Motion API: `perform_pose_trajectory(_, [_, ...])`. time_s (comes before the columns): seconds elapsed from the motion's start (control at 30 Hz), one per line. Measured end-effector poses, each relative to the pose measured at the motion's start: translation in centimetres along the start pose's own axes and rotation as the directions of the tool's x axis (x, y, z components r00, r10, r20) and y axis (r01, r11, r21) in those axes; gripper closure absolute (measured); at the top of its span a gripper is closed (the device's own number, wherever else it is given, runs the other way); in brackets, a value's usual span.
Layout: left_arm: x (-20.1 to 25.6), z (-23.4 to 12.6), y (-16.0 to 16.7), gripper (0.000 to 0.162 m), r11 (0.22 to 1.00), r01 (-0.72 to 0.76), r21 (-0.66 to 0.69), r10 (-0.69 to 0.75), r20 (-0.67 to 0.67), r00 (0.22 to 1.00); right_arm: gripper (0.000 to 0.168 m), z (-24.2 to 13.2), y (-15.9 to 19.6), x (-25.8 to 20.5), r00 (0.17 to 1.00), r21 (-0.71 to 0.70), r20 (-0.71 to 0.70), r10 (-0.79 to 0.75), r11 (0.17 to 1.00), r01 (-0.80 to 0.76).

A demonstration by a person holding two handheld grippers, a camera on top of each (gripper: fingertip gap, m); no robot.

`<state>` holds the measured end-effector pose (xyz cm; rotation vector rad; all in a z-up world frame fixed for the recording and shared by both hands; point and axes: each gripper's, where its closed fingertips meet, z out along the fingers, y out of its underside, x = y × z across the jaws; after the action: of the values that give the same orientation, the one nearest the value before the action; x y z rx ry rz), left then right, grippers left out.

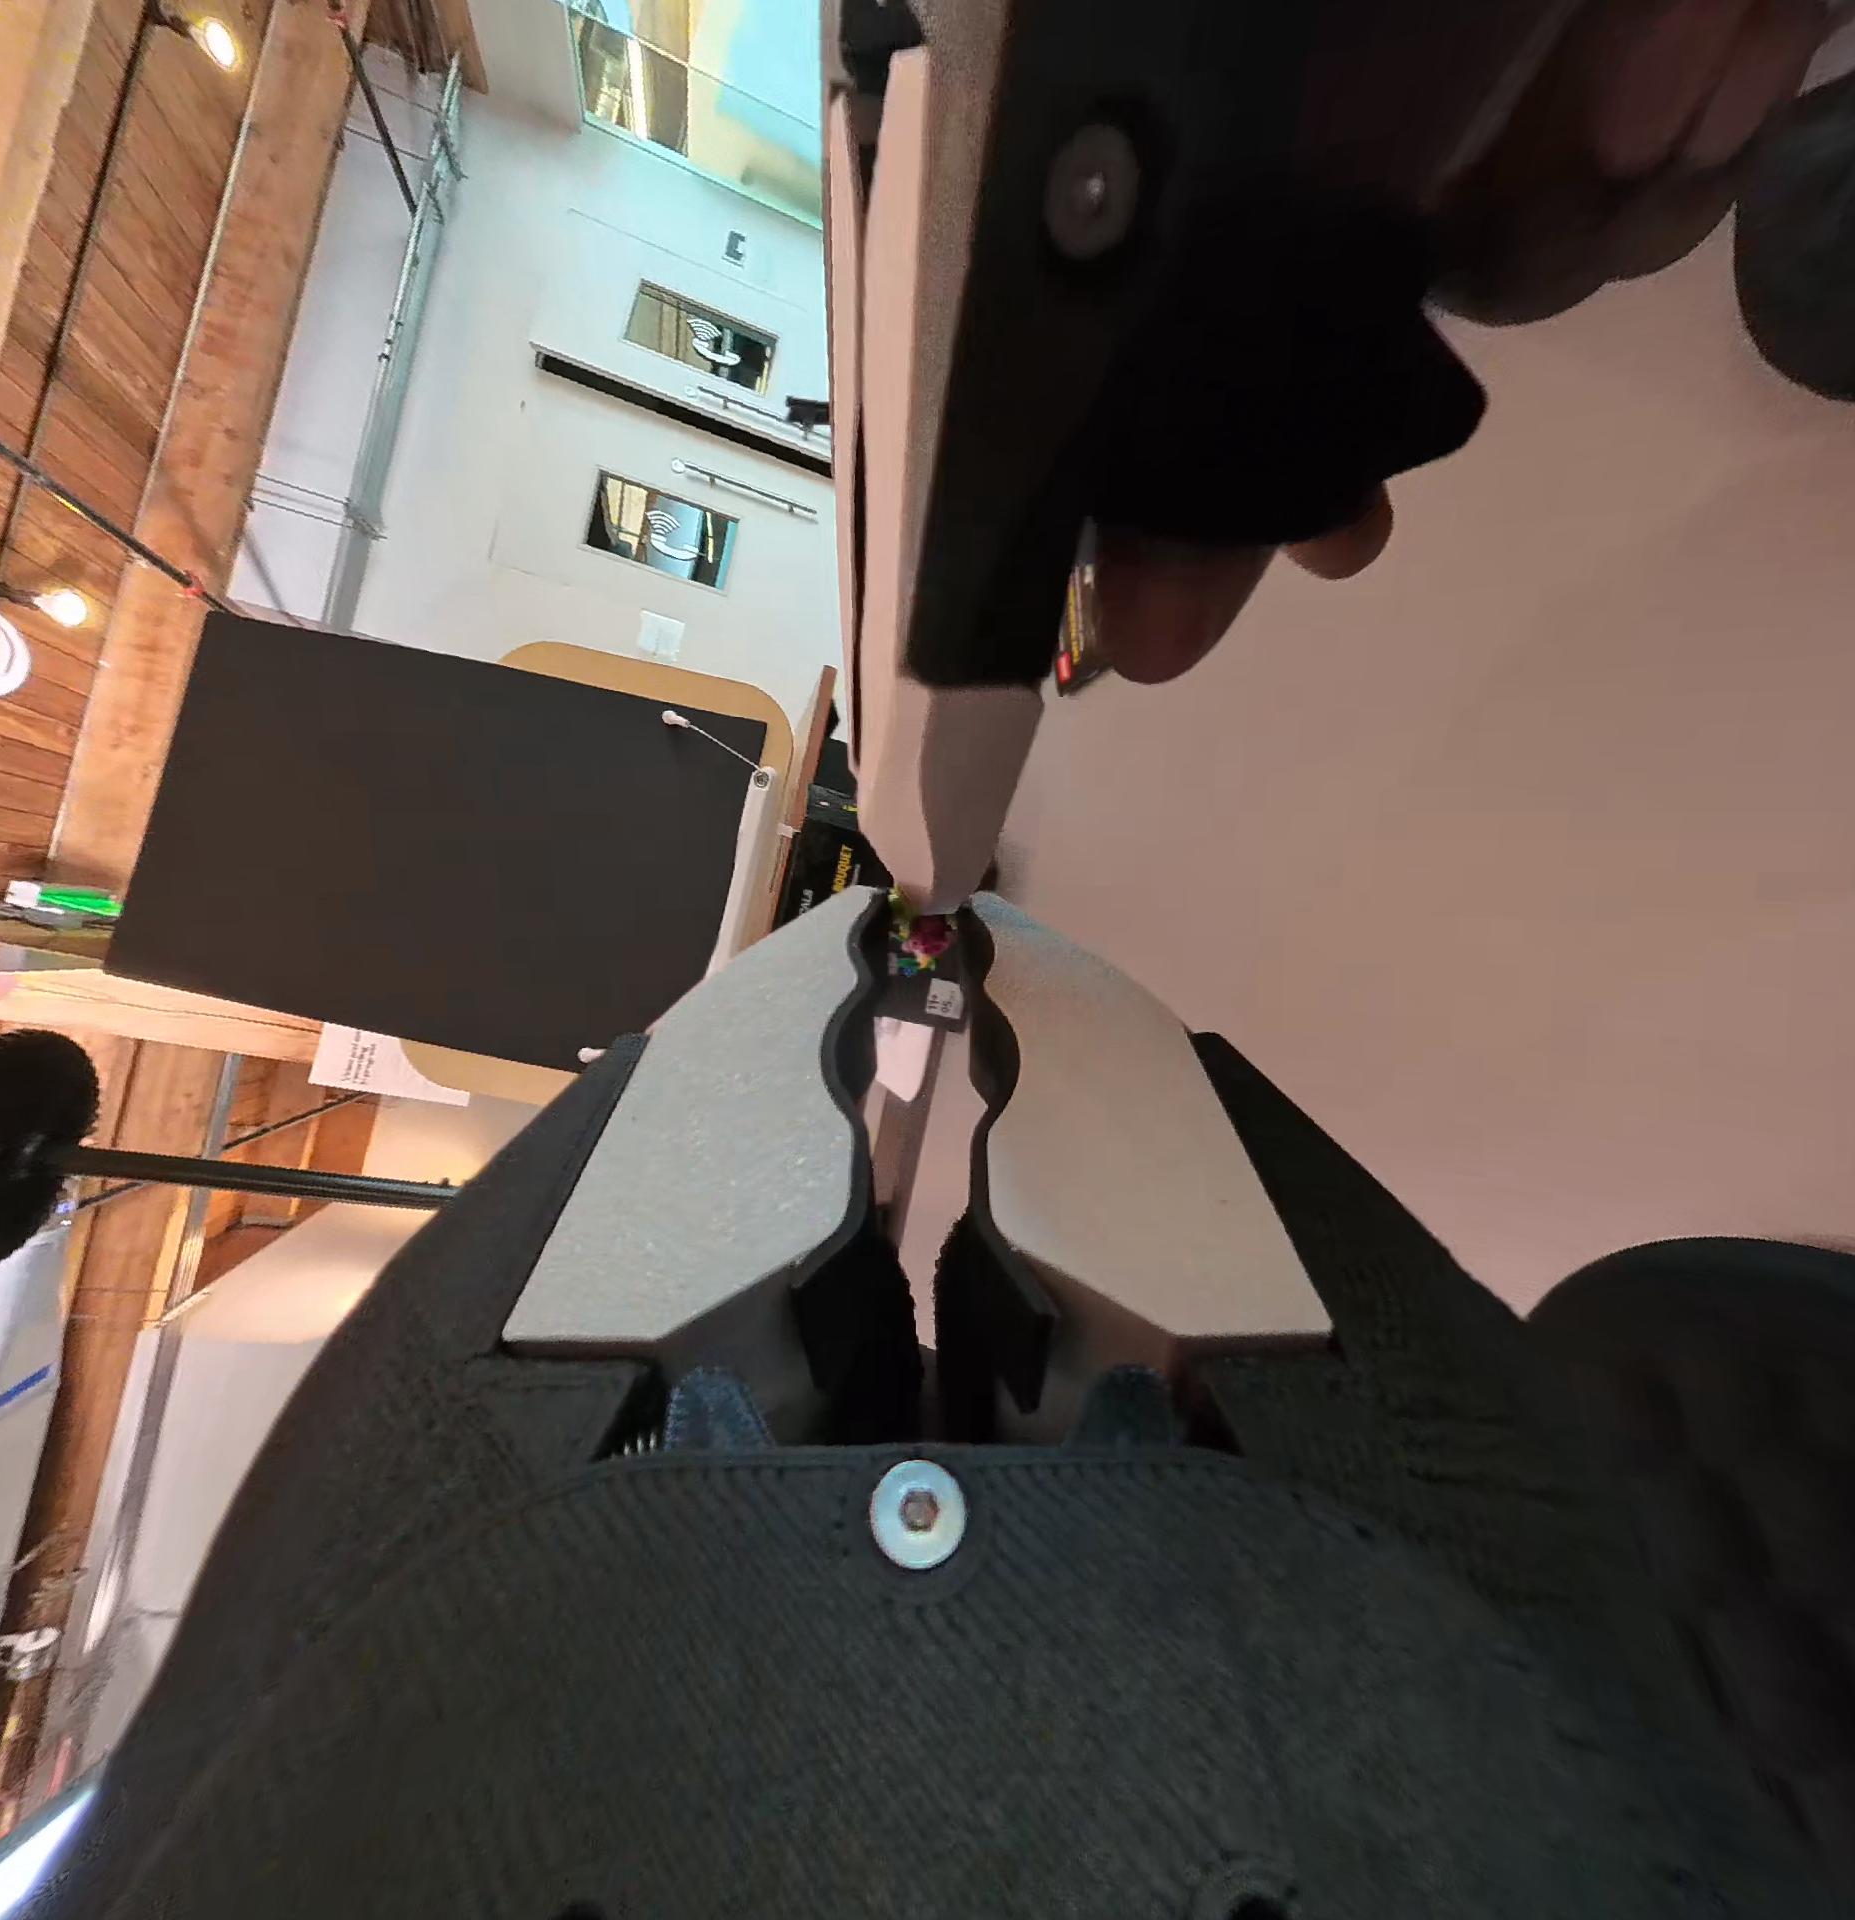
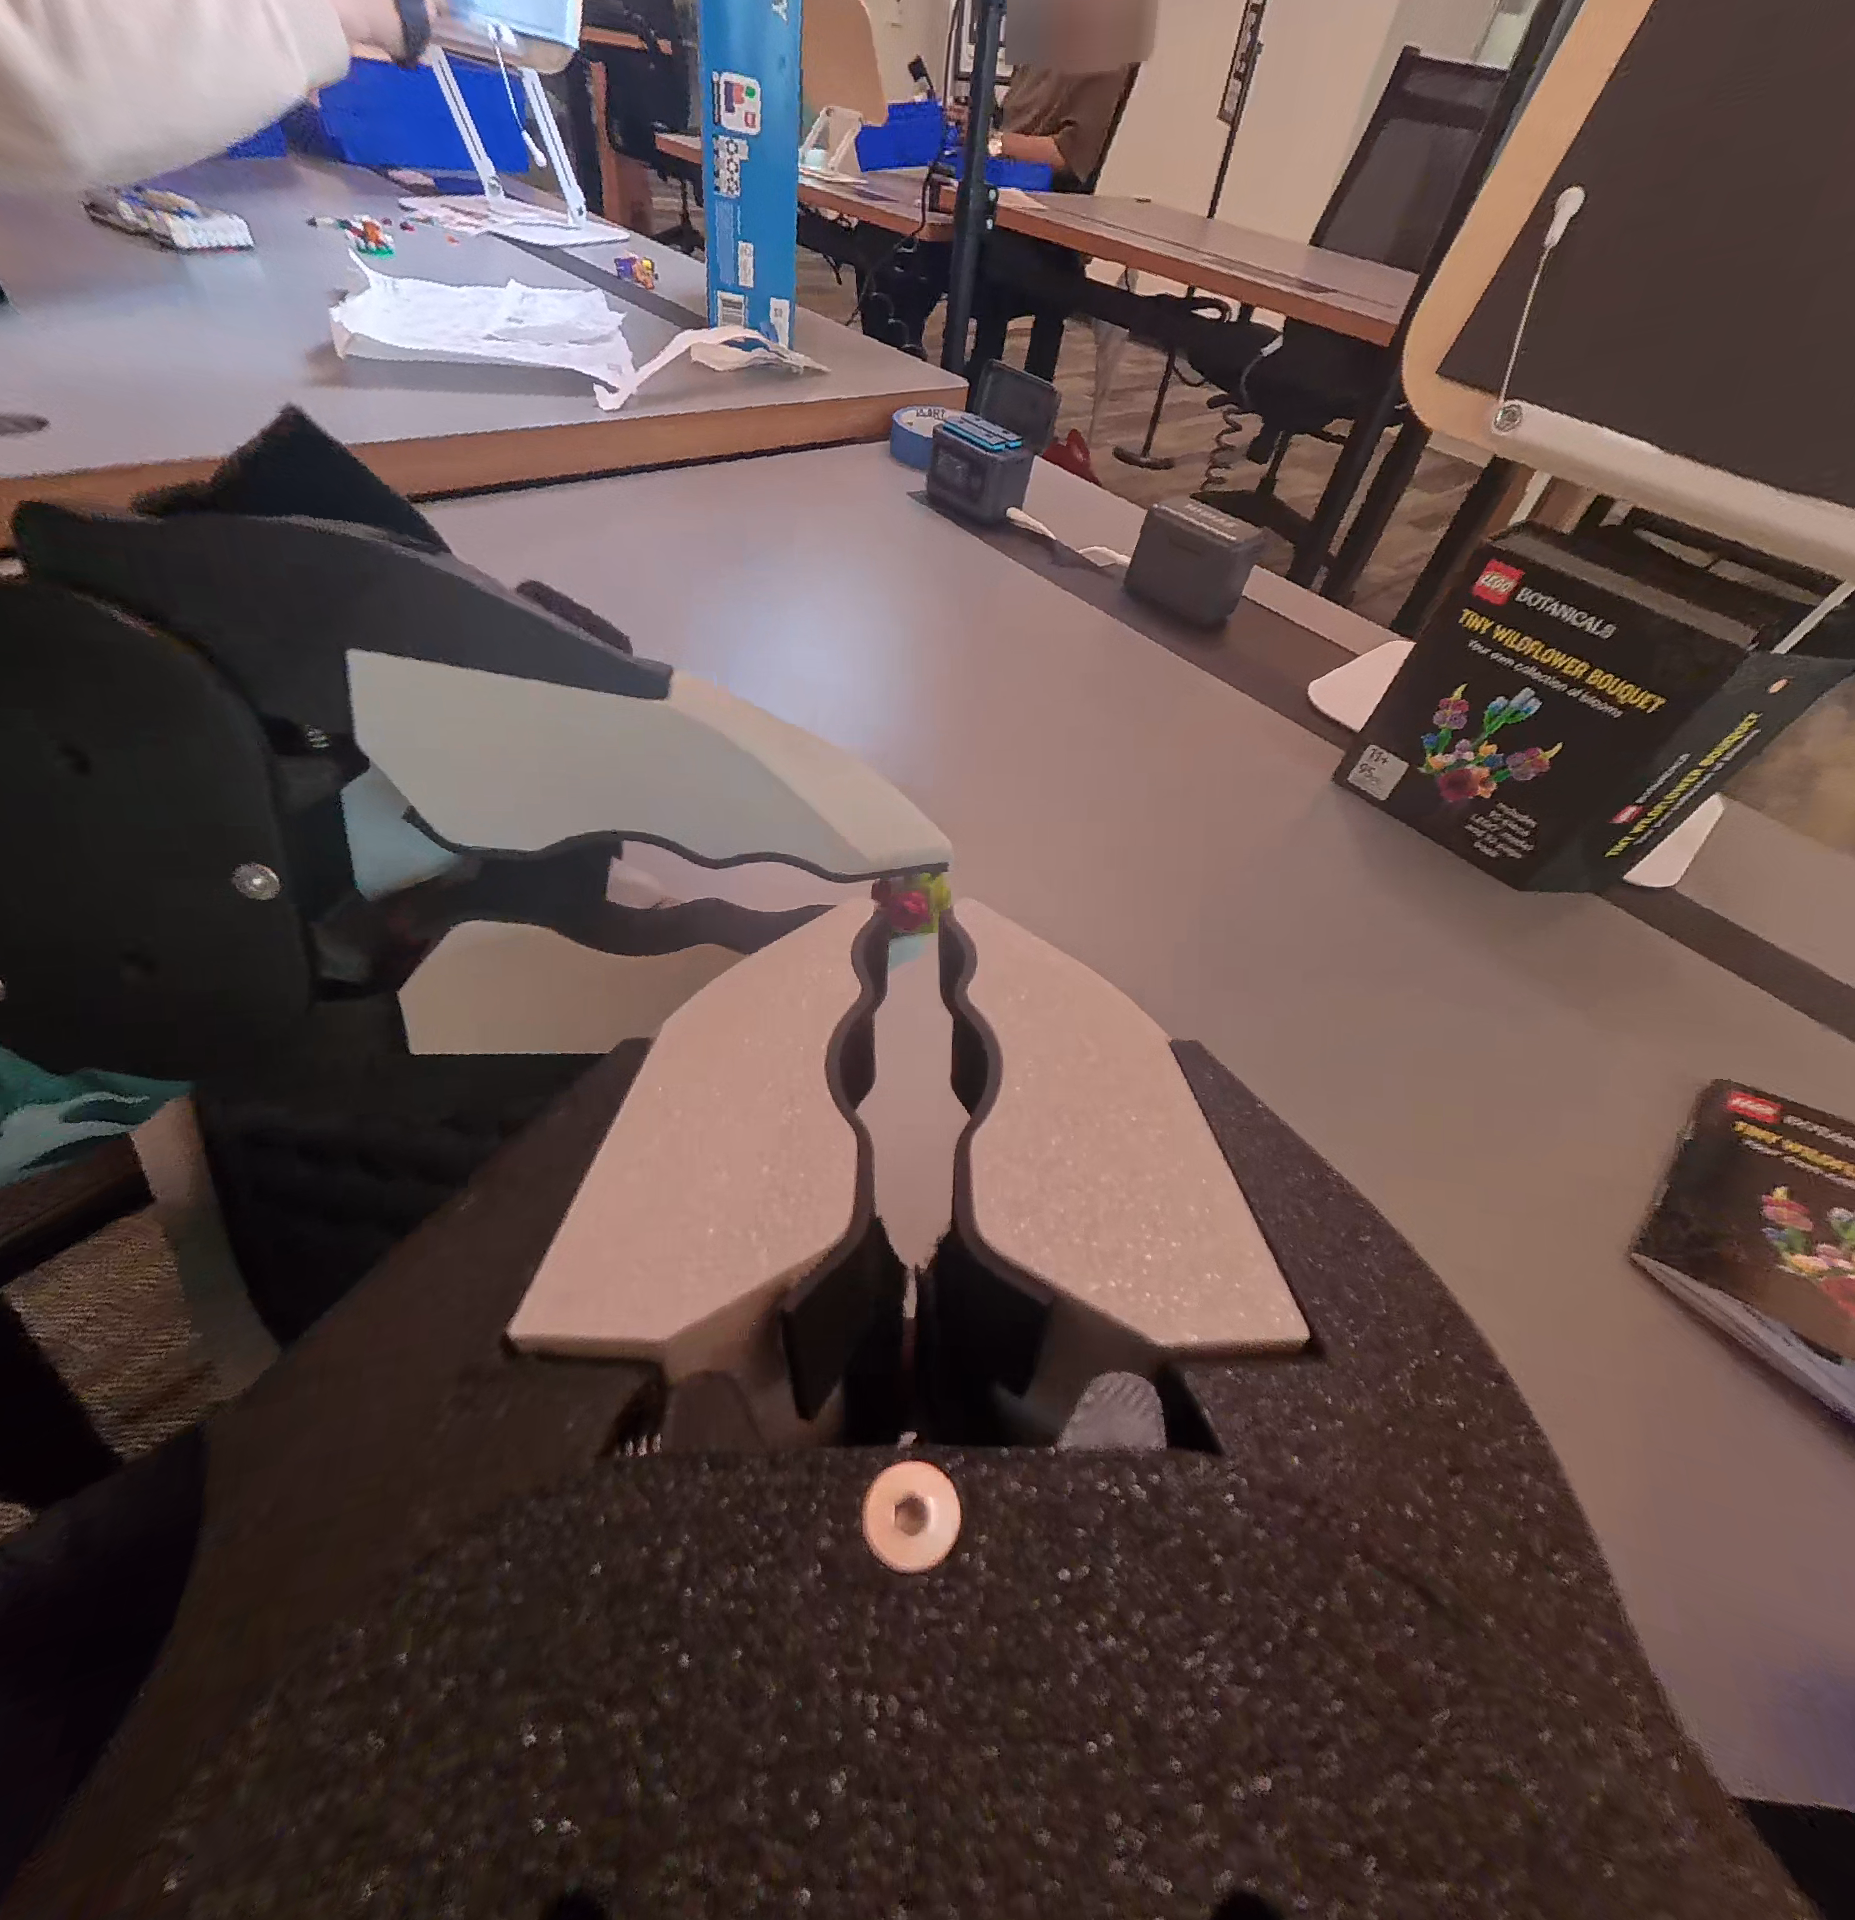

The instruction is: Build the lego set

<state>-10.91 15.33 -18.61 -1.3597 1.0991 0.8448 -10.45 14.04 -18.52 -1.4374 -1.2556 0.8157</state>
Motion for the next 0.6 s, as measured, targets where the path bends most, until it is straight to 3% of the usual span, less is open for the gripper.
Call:
perform_pose_trajectory(0.43, [-0.3,0.0,-0.3,0.15,0.999,-0.054,0.004,0.054,0.036,0.998,0.162,-0.2,-0.2,-0.1,1.0,0.022,0.008,0.006,1.0,-0.006])
perform_pose_trajectory(0.6, [-0.8,-0.5,-1.2,0.14,0.978,0.153,0.138,-0.153,-0.016,0.988,0.162,-0.9,-0.7,0.1,0.992,0.086,0.096,0.081,0.992,-0.089])
